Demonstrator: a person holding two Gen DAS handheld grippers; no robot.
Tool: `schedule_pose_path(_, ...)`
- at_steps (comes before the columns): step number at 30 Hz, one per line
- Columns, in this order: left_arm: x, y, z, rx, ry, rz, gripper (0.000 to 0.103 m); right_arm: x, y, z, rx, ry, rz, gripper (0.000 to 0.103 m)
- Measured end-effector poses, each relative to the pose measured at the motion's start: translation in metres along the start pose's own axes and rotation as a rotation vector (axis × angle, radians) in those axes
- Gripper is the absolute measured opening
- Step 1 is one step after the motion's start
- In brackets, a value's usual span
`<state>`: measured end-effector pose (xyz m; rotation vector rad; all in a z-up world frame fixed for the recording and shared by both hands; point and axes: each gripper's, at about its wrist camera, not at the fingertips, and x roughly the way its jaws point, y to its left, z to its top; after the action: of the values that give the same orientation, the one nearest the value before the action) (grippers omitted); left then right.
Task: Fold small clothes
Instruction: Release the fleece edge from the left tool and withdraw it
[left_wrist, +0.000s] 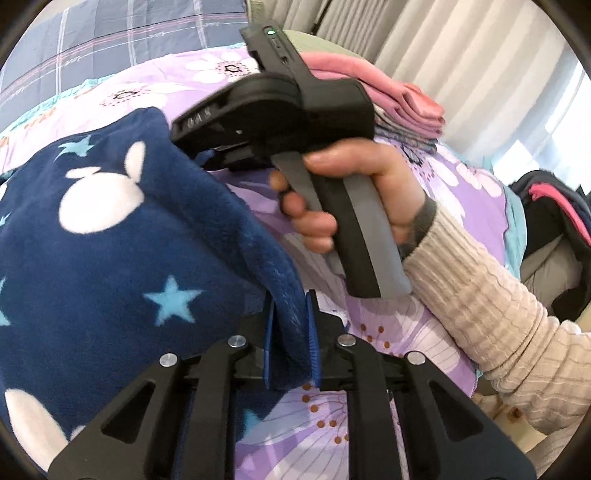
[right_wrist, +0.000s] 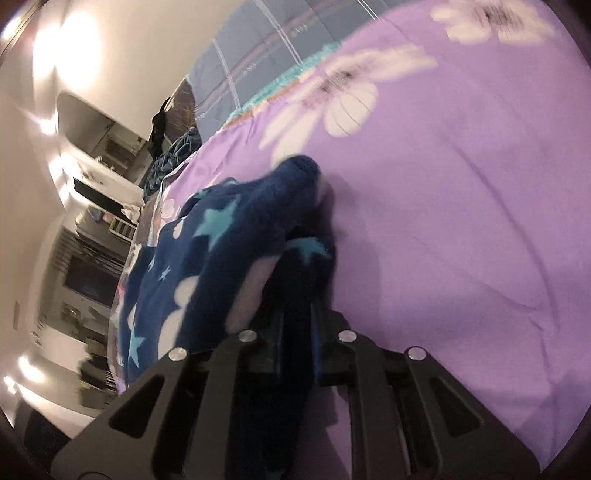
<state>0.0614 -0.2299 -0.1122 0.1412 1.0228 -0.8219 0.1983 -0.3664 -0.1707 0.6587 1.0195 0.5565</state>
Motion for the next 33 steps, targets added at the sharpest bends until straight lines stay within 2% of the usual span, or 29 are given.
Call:
schedule_pose_path(1,0.000,-0.003,-0.001,0.013,0.002,-0.002,0.016,-0.006,0.000,0.000,0.007,-0.016,-0.001,0.016)
schedule_pose_path(2,-0.001,-0.006,-0.002,0.013,0.004,-0.010,0.016,-0.013,0.001,0.000,0.003,-0.040,-0.017,0.022)
schedule_pose_path(4,0.000,-0.005,-0.003,0.000,0.008,-0.021,0.016,-0.036,0.008,-0.001,-0.028,-0.110,-0.085,0.031)
schedule_pose_path(5,0.001,-0.002,-0.003,-0.005,0.008,-0.028,0.016,-0.046,0.011,-0.003,-0.049,-0.132,-0.093,0.032)
schedule_pose_path(9,0.003,-0.004,-0.005,0.002,0.015,-0.036,0.018,-0.072,0.025,-0.021,-0.138,-0.118,-0.019,0.034)
schedule_pose_path(11,0.006,-0.008,-0.007,0.010,0.025,-0.048,0.021,-0.073,0.030,-0.037,-0.192,-0.085,-0.011,0.041)
schedule_pose_path(14,0.014,-0.014,-0.009,0.017,0.041,-0.043,0.029,-0.063,0.026,-0.056,-0.233,-0.027,-0.087,0.044)
schedule_pose_path(16,0.019,-0.023,-0.011,0.050,0.048,-0.016,0.033,-0.054,0.016,-0.063,-0.217,0.003,-0.162,0.044)
schedule_pose_path(19,0.014,-0.036,-0.016,0.095,0.045,0.019,0.038,-0.068,0.010,-0.065,-0.148,-0.035,-0.158,0.044)
schedule_pose_path(21,0.009,-0.040,-0.020,0.108,0.043,0.028,0.043,-0.087,0.020,-0.067,-0.173,-0.101,-0.212,0.042)
schedule_pose_path(25,0.001,-0.043,-0.025,0.087,0.043,0.037,0.043,-0.112,0.038,-0.088,-0.221,-0.133,-0.122,0.042)
schedule_pose_path(27,-0.004,-0.044,-0.026,0.086,0.035,0.046,0.044,-0.116,0.042,-0.101,-0.240,-0.138,-0.109,0.042)
schedule_pose_path(33,-0.025,-0.055,-0.035,0.135,0.001,0.090,0.045,-0.114,0.036,-0.143,-0.173,-0.107,-0.023,0.042)
